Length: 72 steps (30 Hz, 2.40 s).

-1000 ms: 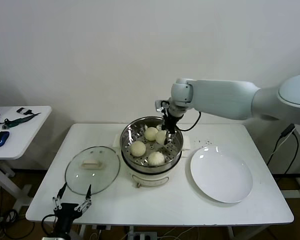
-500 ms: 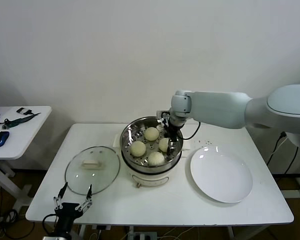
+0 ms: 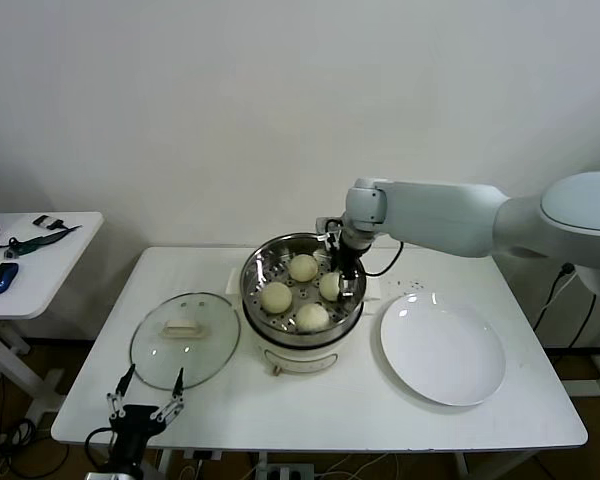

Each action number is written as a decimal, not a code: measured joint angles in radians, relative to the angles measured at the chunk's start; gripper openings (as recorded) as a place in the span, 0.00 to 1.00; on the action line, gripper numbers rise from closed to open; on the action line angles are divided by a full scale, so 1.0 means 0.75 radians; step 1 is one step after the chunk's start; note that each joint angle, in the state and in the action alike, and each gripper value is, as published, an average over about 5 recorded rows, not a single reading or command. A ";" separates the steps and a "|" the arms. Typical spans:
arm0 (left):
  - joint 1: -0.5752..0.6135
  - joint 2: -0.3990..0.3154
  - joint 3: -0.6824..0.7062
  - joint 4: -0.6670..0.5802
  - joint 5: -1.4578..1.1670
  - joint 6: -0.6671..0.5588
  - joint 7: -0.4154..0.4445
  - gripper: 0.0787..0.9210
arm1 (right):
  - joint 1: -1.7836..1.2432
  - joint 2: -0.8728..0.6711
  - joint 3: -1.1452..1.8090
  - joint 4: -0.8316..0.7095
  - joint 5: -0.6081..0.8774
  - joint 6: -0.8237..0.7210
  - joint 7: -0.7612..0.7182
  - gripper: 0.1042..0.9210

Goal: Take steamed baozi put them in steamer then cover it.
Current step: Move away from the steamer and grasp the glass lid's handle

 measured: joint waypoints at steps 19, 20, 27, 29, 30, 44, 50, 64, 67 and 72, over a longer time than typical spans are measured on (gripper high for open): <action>-0.021 0.002 -0.009 0.007 0.033 0.000 -0.017 0.88 | 0.094 -0.344 0.152 0.218 0.056 0.218 0.171 0.88; -0.023 0.002 -0.009 0.008 0.037 0.000 -0.019 0.88 | 0.085 -0.378 0.166 0.238 0.053 0.245 0.201 0.88; -0.034 0.003 -0.017 0.003 0.076 0.008 -0.028 0.88 | -0.103 -0.633 0.375 0.369 0.020 0.426 0.414 0.88; -0.040 0.003 -0.022 0.005 0.091 0.013 -0.027 0.88 | -0.197 -0.699 0.478 0.403 0.008 0.471 0.472 0.88; -0.044 0.004 -0.025 0.006 0.099 0.016 -0.027 0.88 | -0.252 -0.729 0.537 0.419 0.002 0.493 0.501 0.88; -0.086 0.022 -0.081 -0.026 0.366 0.080 -0.001 0.88 | -1.243 -0.836 1.645 0.570 -0.094 0.682 0.772 0.88; -0.122 0.038 -0.091 -0.037 0.688 0.083 -0.014 0.88 | -1.603 -0.758 2.054 0.618 -0.130 0.692 0.821 0.88; -0.250 0.099 0.013 0.105 1.551 0.057 -0.065 0.88 | -2.204 -0.515 2.710 0.698 -0.214 0.637 0.860 0.88; -0.298 0.102 0.050 0.171 1.660 0.049 -0.079 0.88 | -2.282 -0.476 2.793 0.702 -0.227 0.631 0.866 0.88; -0.393 0.108 0.104 0.297 1.790 0.040 -0.107 0.88 | -2.384 -0.425 2.893 0.709 -0.252 0.625 0.874 0.88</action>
